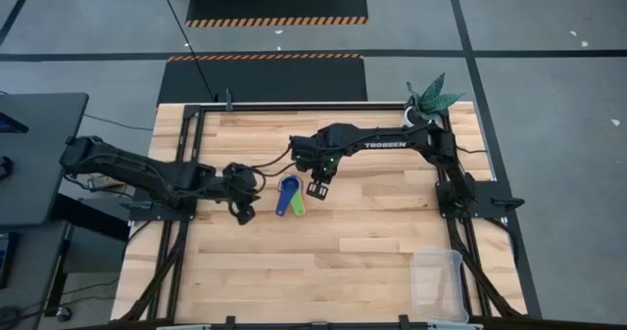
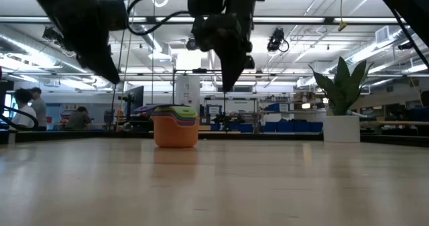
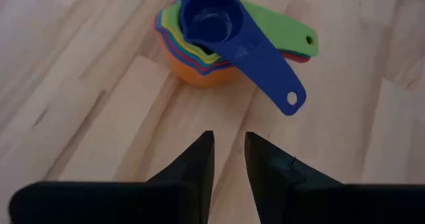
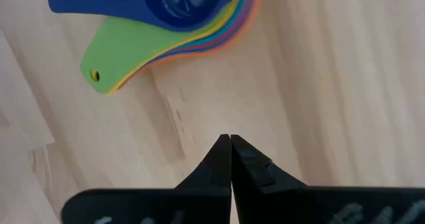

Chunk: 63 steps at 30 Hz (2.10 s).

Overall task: Nest measuring cups in basket
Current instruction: Stack the dark blue measuring cup on top of the green measuring cup

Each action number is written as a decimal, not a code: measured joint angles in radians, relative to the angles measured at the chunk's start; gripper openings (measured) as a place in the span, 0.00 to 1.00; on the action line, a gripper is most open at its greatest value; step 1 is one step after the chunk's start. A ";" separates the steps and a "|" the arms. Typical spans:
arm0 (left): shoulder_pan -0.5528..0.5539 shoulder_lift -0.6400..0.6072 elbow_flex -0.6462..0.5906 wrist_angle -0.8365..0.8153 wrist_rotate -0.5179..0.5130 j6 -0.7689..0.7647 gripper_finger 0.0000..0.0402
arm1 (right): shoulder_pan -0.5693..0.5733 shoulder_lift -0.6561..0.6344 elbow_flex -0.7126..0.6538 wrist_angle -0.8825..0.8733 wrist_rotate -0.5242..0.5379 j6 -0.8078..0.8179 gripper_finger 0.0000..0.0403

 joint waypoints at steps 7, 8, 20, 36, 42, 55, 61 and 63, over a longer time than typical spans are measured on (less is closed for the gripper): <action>0.010 0.025 -0.137 0.233 -0.007 0.009 0.23 | 0.000 0.000 -0.170 0.257 -0.069 -0.019 0.00; 0.011 0.034 -0.140 0.240 -0.008 0.006 0.23 | 0.000 0.000 -0.188 0.287 -0.074 -0.019 0.00; 0.015 0.201 -0.152 0.428 0.001 0.011 0.23 | 0.004 0.002 -0.278 0.459 -0.136 -0.028 0.00; 0.015 0.305 -0.152 0.616 0.034 0.021 0.23 | 0.009 0.002 -0.277 0.585 -0.202 -0.007 0.00; 0.015 0.351 -0.151 0.697 0.064 0.017 0.23 | 0.013 0.002 -0.277 0.608 -0.220 -0.007 0.00; 0.015 0.332 -0.151 0.641 0.107 0.015 0.23 | 0.008 -0.078 -0.274 0.518 -0.171 -0.014 0.00; 0.015 0.335 -0.151 0.636 0.107 0.016 0.23 | 0.005 -0.052 -0.276 0.455 -0.167 -0.006 0.00; 0.015 0.335 -0.151 0.636 0.107 0.022 0.23 | 0.006 -0.032 -0.276 0.455 -0.172 0.004 0.00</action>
